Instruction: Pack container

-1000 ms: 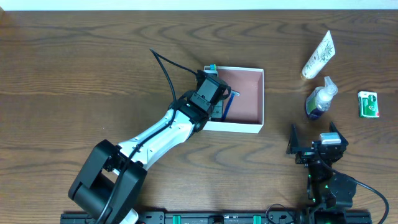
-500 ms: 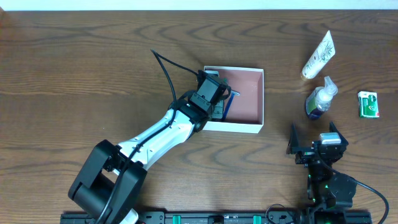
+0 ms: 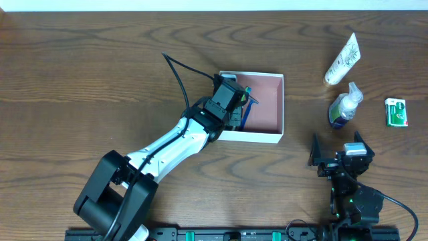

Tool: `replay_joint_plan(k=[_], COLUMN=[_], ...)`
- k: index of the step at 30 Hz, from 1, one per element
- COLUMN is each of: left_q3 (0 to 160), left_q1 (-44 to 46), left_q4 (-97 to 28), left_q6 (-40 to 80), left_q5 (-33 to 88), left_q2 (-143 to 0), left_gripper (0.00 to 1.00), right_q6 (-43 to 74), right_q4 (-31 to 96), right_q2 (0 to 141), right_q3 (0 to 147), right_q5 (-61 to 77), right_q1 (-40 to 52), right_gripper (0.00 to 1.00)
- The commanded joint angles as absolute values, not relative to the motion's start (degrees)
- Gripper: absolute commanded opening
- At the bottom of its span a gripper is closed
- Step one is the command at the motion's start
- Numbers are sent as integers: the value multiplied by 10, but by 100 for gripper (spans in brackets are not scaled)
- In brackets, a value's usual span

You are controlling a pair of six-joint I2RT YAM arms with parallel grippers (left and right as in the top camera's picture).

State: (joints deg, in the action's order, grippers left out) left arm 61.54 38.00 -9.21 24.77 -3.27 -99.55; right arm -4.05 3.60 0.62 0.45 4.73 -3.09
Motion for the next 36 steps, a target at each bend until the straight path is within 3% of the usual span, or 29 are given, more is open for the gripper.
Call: replay_joint_plan(k=[1, 6, 9, 23, 25, 28, 33, 34, 36], left_q3=[628, 628, 628, 628, 629, 634, 637, 637, 637], left_q1=[381, 397, 398, 398, 398, 398, 398, 397, 393], left_q4=[-66, -52, -50, -21, -19, -21, -36, -42, -60], left_q6=[227, 225, 214, 186, 186, 186, 176, 173, 156], left_q5=[41, 49, 49, 49, 50, 50, 50, 50, 49], left_q2=[-997, -999, -1003, -1024, -1016, -994, -930, -915, -881], left_gripper=[16, 15, 6, 7, 15, 17, 34, 39, 59], right_q6=[-48, -48, -48, -48, -48, -48, -48, -48, -48], right_q4=[37, 37, 37, 37, 37, 37, 37, 37, 37], right_q2=[4, 4, 4, 4, 4, 4, 4, 4, 4], right_q3=[3, 3, 3, 3, 3, 3, 3, 3, 3], right_q5=[50, 50, 50, 50, 50, 50, 50, 50, 50], right_q1=[-31, -31, -31, -31, -31, -31, -31, -31, -31], right_gripper=[99, 99, 99, 99, 99, 99, 99, 99, 99])
